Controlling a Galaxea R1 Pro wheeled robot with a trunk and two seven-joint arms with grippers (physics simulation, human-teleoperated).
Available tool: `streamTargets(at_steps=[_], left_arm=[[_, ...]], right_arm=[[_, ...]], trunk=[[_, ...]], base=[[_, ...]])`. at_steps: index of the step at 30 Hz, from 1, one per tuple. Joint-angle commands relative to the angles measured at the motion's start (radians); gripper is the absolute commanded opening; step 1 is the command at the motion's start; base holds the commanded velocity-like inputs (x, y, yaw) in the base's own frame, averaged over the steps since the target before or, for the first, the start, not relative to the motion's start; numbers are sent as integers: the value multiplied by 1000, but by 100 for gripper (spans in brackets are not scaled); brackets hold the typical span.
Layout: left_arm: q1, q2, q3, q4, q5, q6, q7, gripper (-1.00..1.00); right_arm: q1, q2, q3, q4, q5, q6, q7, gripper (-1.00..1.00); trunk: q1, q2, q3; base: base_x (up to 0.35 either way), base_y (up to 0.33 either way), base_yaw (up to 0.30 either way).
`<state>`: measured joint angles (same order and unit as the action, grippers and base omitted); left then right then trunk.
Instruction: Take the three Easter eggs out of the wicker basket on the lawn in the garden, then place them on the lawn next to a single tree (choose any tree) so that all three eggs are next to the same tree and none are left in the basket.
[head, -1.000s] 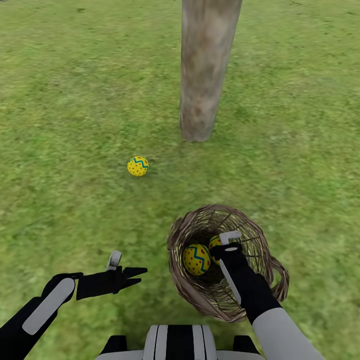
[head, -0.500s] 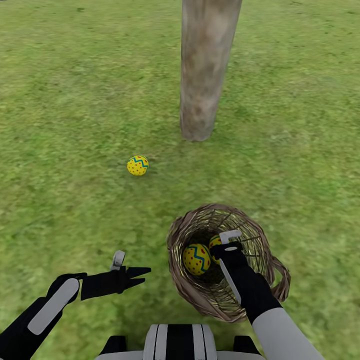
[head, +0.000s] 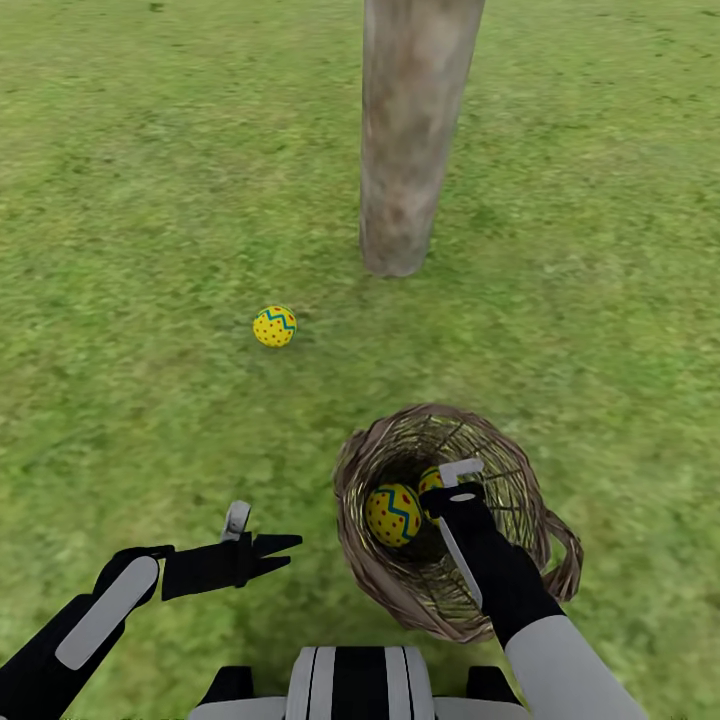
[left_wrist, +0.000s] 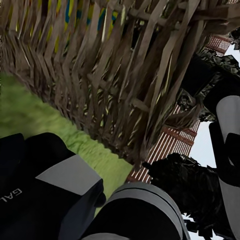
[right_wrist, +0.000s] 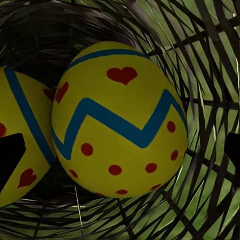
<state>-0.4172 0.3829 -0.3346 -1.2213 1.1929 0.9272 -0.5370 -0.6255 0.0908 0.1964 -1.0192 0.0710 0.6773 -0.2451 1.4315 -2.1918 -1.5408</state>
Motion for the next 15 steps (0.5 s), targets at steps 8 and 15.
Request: streamTargets(at_steps=[8,15], left_arm=[[-1,1,-3,0,1,1,-4,100],[-1,-1,-4,0,1,-1,-3,100]], right_arm=[[0,0,2,-2,7,4,1,100],[-1,0,-1,-21,9,-39,3,100]], trunk=[[0,0,-13],[0,0,-20]], base=[[0,0,0],[0,0,0]])
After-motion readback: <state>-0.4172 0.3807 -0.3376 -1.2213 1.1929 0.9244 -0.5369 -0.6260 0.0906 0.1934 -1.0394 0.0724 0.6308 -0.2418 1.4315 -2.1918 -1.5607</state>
